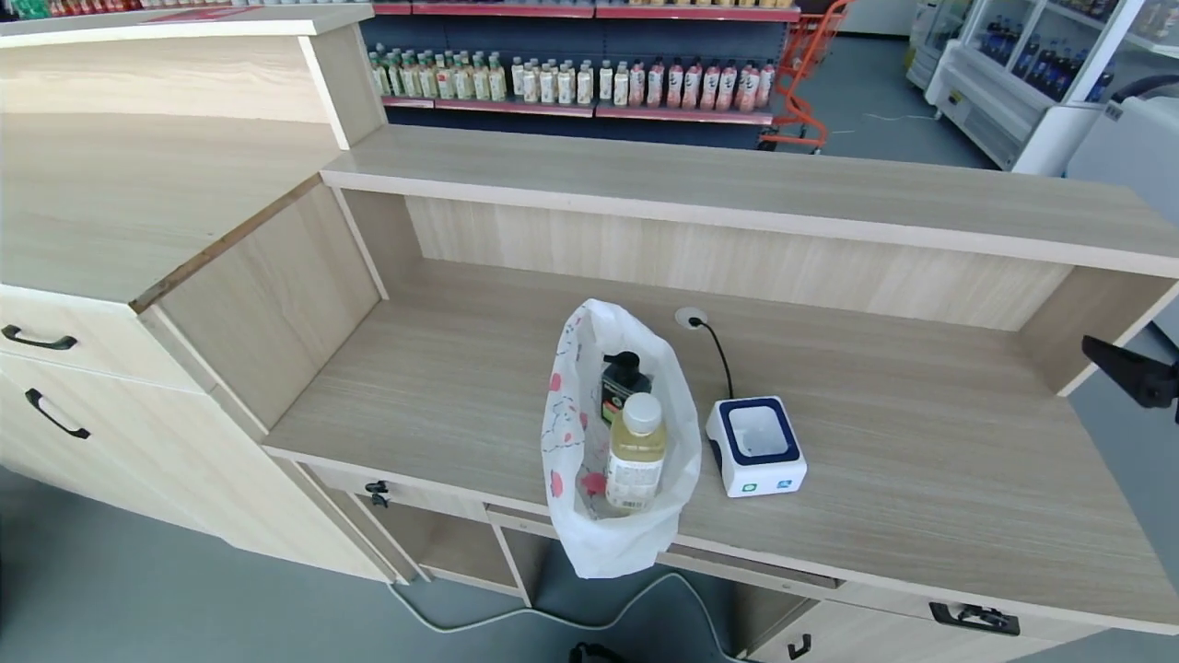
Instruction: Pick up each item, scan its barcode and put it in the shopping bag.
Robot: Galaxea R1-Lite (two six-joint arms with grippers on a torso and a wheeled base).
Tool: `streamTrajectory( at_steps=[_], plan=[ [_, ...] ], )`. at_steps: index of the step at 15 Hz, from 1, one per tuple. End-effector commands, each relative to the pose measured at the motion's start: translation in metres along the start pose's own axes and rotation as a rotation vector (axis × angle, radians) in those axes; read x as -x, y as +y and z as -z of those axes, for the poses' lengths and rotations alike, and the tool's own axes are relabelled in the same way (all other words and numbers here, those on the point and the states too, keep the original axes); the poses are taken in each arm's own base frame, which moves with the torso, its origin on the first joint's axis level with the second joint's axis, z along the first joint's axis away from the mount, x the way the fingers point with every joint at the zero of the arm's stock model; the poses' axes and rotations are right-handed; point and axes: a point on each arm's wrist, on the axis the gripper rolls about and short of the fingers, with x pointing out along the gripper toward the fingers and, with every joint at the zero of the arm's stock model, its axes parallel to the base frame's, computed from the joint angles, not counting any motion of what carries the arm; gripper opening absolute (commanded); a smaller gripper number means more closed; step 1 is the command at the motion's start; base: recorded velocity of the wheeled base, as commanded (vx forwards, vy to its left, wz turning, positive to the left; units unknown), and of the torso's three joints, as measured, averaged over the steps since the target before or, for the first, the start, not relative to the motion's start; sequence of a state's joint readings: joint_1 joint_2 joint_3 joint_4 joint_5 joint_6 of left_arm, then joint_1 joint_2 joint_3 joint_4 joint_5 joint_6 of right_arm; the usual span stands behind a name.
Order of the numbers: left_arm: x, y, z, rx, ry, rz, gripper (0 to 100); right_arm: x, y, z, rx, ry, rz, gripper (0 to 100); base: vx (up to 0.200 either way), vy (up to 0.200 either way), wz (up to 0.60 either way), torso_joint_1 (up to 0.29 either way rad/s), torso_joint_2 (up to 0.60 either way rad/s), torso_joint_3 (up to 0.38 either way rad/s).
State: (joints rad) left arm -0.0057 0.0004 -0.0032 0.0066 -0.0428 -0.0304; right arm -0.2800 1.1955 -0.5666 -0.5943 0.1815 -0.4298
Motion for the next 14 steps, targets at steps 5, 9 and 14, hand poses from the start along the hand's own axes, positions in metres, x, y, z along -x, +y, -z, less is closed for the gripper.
streamTrajectory(
  at_steps=[5,9,14],
  plan=[
    [0.0,0.0,0.0,0.0,-0.001,0.001,100,0.024,0.007,0.008,-0.038,0.004,0.05,100,0.0,0.0,0.0,0.0,0.0,0.0],
    [0.0,0.0,0.0,0.0,-0.001,0.001,100,0.031,0.008,0.006,-0.035,-0.007,0.059,100,0.0,0.0,-0.45,0.002,0.0,0.002],
    [0.0,0.0,0.0,0.0,-0.001,0.001,100,0.041,0.012,0.004,-0.218,-0.046,0.052,100,0.0,0.0,0.0,0.0,0.0,0.0]
  ],
)
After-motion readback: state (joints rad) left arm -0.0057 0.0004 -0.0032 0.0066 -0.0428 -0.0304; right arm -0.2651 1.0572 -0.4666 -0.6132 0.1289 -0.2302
